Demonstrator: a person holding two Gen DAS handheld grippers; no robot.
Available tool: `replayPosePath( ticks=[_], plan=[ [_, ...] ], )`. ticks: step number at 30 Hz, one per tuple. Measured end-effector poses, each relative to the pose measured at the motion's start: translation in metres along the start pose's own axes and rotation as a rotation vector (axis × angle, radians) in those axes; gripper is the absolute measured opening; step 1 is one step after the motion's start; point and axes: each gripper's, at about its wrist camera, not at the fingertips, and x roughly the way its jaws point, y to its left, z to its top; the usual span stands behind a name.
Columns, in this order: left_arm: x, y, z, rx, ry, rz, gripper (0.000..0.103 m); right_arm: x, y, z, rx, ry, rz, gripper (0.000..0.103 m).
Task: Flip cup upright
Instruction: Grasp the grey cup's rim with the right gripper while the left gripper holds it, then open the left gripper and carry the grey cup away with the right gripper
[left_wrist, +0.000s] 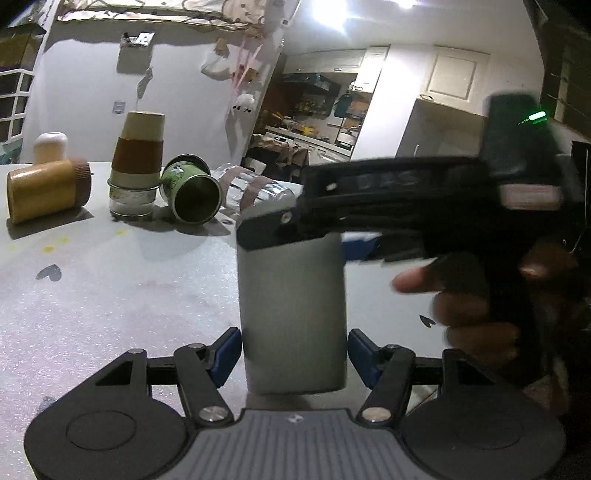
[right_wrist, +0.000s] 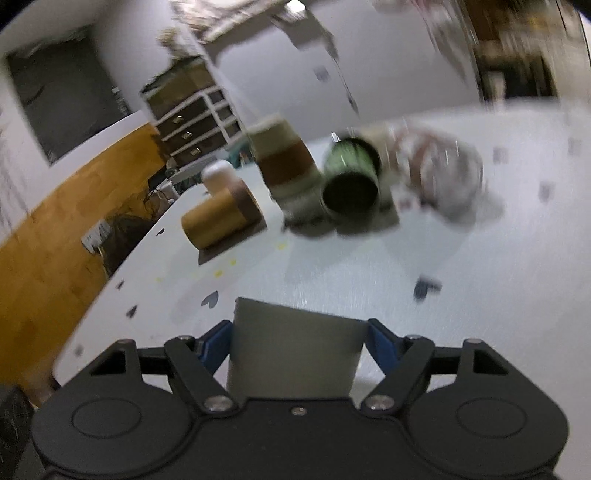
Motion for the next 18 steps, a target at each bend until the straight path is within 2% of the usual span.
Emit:
replayPosePath(
  ticks=[5, 7, 13, 16, 18],
  plan=[
    [0.007, -0.005, -0.006, 0.040, 0.005, 0.024, 0.064, -0.029, 0.030, -0.011, -0.201, -0.071, -0.041, 0.075],
    [0.008, -0.005, -0.008, 0.050, 0.003, 0.026, 0.064, -0.035, 0.034, -0.016, -0.220, -0.067, -0.013, 0.076],
    [0.011, -0.009, -0.013, 0.094, -0.018, 0.050, 0.064, -0.040, 0.038, -0.023, -0.238, -0.075, -0.022, 0.076],
    [0.018, -0.009, -0.015, 0.108, -0.010, 0.115, 0.065, -0.040, 0.040, -0.026, -0.254, -0.087, -0.032, 0.075],
    [0.021, -0.006, -0.017, 0.086, -0.002, 0.139, 0.076, -0.040, 0.037, -0.027, -0.266, -0.112, -0.043, 0.074]
  ],
)
